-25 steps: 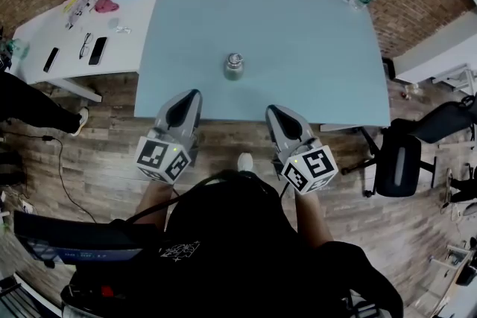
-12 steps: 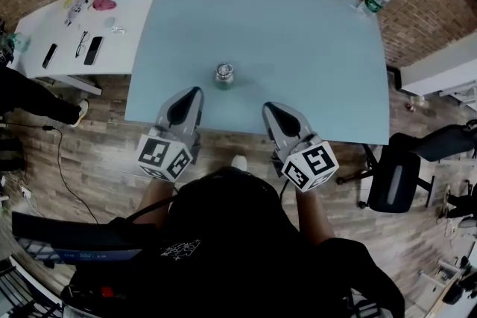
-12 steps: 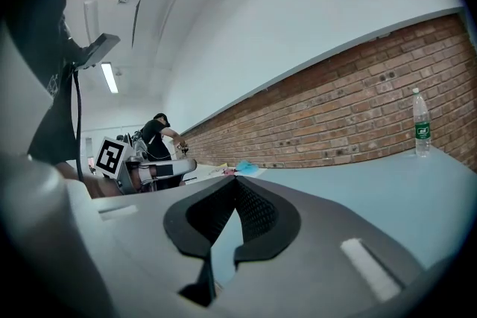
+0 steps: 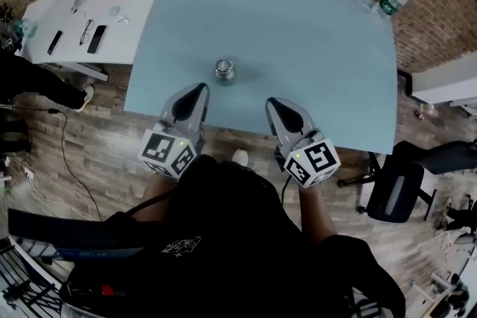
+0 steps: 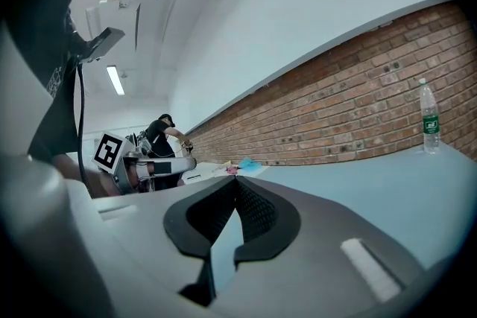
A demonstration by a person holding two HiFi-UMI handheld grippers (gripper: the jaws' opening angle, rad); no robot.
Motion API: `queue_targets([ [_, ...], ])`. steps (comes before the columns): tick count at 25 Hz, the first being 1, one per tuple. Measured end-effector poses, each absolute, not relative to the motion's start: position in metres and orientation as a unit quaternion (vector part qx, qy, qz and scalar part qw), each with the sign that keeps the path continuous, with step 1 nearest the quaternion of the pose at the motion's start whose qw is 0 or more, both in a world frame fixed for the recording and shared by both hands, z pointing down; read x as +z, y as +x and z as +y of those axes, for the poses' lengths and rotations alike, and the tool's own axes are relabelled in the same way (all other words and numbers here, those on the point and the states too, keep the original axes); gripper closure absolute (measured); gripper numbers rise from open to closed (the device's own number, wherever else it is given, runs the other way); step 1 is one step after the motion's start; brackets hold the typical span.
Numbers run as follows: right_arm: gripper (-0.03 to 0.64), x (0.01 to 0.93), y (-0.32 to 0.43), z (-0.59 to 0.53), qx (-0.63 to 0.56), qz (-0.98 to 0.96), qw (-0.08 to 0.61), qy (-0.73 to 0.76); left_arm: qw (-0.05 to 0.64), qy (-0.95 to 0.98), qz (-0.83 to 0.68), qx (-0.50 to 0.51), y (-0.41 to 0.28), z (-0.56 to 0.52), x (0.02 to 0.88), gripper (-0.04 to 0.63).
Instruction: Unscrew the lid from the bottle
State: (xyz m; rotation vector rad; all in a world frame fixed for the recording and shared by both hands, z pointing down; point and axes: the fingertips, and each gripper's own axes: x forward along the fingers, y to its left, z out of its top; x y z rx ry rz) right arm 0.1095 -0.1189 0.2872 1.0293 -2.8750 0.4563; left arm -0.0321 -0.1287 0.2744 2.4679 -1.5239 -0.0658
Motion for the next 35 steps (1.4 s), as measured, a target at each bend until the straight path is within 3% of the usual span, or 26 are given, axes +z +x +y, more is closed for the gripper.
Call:
queue_targets([
  [28,0.615,0.292,0.032,-0.141,0.172,-0.910,0.058,0.372,0.145,0.890,-0.431,-0.006,-0.087,-0.172,0.283,0.595],
  [35,0.615,0.296,0.029,-0.148,0.179,-0.897,0.060,0.401,0.124,0.919,-0.373,0.030,-0.084,-0.178,0.291,0.595],
])
